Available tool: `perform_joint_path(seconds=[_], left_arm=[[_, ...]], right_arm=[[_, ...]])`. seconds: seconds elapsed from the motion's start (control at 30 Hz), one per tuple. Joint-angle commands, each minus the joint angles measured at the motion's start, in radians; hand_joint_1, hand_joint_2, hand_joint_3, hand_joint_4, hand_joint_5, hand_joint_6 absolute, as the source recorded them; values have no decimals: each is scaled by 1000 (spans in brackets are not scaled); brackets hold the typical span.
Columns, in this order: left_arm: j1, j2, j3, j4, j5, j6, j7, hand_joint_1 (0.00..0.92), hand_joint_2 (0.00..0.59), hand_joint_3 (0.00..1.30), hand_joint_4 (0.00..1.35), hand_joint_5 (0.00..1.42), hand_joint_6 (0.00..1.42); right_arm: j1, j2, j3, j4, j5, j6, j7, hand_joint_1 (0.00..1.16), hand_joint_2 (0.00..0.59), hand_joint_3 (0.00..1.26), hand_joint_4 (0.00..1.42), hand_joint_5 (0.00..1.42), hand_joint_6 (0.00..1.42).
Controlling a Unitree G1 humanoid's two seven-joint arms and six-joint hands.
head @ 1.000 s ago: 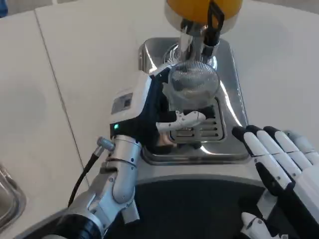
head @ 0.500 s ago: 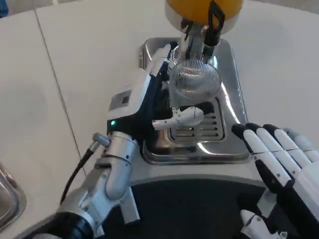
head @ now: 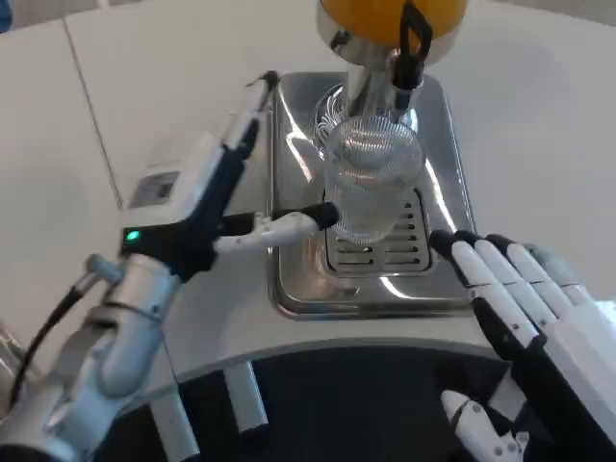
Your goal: Grasp the cup under the faucet to collect the drink, then remove the cup.
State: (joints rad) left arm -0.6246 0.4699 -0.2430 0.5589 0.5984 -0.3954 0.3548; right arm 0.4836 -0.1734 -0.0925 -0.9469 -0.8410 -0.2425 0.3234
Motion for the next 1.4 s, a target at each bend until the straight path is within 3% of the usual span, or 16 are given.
perform_joint_path(seconds=[0.03, 0.27, 0.47, 0.63, 0.77, 1.07, 1.4], left_arm=[[108, 81, 39, -127, 46, 44, -7, 56, 0, 0, 0, 176, 214], [389, 215, 166, -460, 169, 133, 11, 19, 0, 0, 0, 57, 162], [684, 251, 282, -750, 255, 209, -55, 0, 0, 0, 0, 0, 57], [885, 210, 303, -888, 332, 220, -50, 0, 1, 0, 0, 0, 32], [947, 169, 297, -932, 365, 226, -48, 0, 3, 0, 0, 0, 30], [1018, 102, 280, -972, 416, 214, -42, 0, 5, 0, 0, 0, 27], [1056, 91, 300, -975, 355, 153, -41, 0, 5, 0, 0, 0, 35]], right_arm=[[1, 21, 7, -3, 18, 21, -27, 96, 561, 0, 0, 0, 0], [-12, 49, 2, -42, 82, 84, -18, 96, 561, 0, 0, 0, 0], [-56, 83, 19, -63, 142, 198, -1, 97, 561, 0, 0, 0, 0], [-127, 115, 44, -36, 206, 311, 2, 97, 561, 0, 0, 0, 0], [-194, 128, 52, -2, 260, 358, -14, 102, 559, 0, 0, 0, 0], [-350, 124, 43, 108, 360, 385, -83, 126, 538, 0, 0, 0, 0], [-533, 101, 44, 199, 424, 390, -141, 138, 535, 0, 0, 0, 0]])
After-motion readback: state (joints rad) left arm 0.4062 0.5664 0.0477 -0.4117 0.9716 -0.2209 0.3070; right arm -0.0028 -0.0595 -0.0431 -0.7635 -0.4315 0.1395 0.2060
